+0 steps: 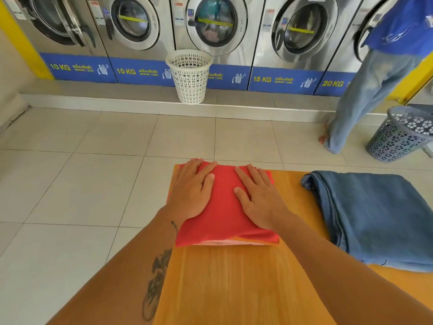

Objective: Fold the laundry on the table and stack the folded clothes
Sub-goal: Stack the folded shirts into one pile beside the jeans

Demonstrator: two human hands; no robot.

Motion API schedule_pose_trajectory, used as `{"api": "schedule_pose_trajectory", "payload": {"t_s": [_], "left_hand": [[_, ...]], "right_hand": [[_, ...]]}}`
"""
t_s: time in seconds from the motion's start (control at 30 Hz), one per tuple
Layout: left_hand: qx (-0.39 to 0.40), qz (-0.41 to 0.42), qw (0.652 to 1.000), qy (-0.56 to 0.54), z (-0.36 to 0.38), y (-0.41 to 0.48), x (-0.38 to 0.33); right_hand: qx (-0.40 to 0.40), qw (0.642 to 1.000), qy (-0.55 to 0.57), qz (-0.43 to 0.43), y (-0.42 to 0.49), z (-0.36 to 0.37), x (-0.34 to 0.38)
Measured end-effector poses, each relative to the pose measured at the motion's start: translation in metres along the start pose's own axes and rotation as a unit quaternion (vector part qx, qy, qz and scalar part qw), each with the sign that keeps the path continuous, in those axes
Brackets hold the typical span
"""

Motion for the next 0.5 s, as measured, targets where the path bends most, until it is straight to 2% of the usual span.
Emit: {"api": "schedule_pose_trajectory", "payload": {"t_s": [0.13, 0.27, 0.4, 0.5], "left_hand": [[-0.022, -0.053, 0.991, -0.123, 0.001, -0.019, 0.024], [-0.008, -0.078, 0.993, -0.084, 0.007, -0.028, 0.028], [0.029, -0.102, 0.991, -0.086, 0.004, -0.024, 0.024], [0.033, -0.115, 0.992, -0.041, -0.015, -0.015, 0.016]], "right_hand": [[-0.014, 1.0, -0.002, -0.005, -0.004, 0.005, -0.003], [-0.041, 0.998, 0.042, 0.017, -0.015, 0.008, -0.01], [-0.01, 0.995, 0.085, 0.043, -0.024, 0.009, -0.02], [-0.009, 0.998, 0.013, 0.067, -0.015, -0.014, -0.012]]}}
Point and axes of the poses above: each hand's wrist, its own y-axis towards the middle knuckle, its own z-axis out of the palm, x = y × z, the point moved 9 cm from there along y, towards the middle knuckle, and after that the axes turned 14 degrees about x, right-handed, at the moved point
